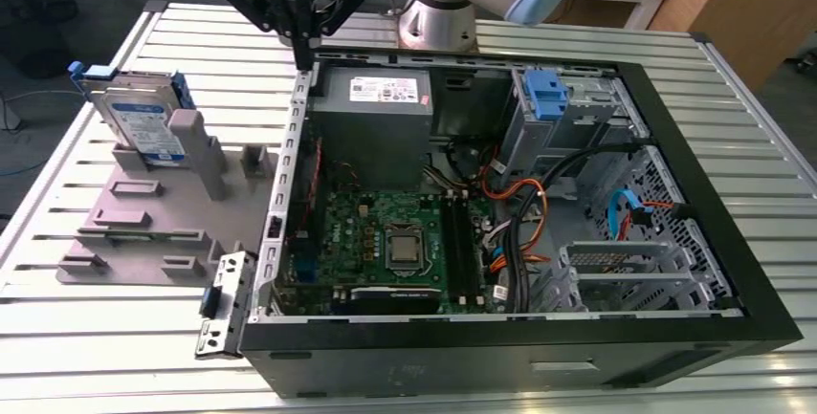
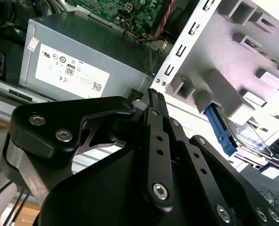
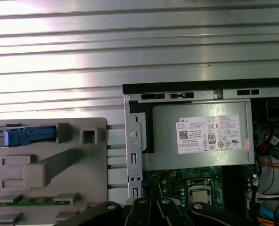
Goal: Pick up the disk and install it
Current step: 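Reach for the disk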
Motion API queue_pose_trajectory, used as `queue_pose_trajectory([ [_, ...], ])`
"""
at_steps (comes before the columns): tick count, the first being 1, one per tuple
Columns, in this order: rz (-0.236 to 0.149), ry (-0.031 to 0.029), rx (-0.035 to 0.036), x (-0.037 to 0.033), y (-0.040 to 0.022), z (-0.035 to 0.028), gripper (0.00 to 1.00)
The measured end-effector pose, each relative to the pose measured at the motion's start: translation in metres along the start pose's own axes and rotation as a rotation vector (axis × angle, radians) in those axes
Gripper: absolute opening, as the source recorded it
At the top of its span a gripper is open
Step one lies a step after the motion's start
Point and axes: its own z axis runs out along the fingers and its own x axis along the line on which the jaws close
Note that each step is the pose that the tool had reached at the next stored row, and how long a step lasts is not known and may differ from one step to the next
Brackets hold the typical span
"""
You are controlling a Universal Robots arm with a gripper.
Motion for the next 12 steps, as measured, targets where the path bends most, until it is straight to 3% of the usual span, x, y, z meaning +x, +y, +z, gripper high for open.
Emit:
queue_pose_trajectory([
  [12, 0.001, 0.0, 0.0001, 0.0127, -0.001, 0.0008, 0.11],
])
